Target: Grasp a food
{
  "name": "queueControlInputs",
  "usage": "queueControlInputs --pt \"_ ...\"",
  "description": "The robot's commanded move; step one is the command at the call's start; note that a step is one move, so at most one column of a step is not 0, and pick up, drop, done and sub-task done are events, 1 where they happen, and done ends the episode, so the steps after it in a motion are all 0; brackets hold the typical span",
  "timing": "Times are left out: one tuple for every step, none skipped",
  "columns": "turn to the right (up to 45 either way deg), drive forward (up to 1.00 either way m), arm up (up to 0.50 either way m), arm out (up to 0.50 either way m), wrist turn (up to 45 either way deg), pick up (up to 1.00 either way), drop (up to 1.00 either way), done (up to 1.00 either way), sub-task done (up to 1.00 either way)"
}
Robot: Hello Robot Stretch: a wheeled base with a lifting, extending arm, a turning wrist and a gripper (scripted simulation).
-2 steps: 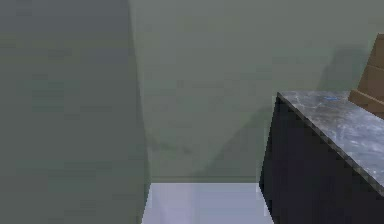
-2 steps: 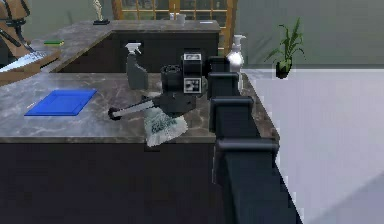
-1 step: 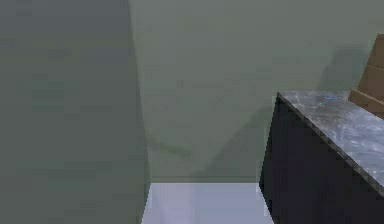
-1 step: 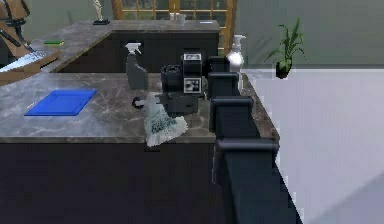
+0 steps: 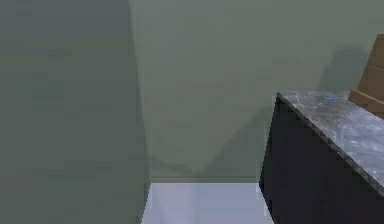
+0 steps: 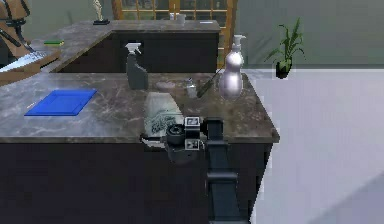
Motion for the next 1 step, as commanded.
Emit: queueControlInputs --pt "0.0 0.0 0.0 0.0 0.0 1.0 0.0 0.0 0.0"
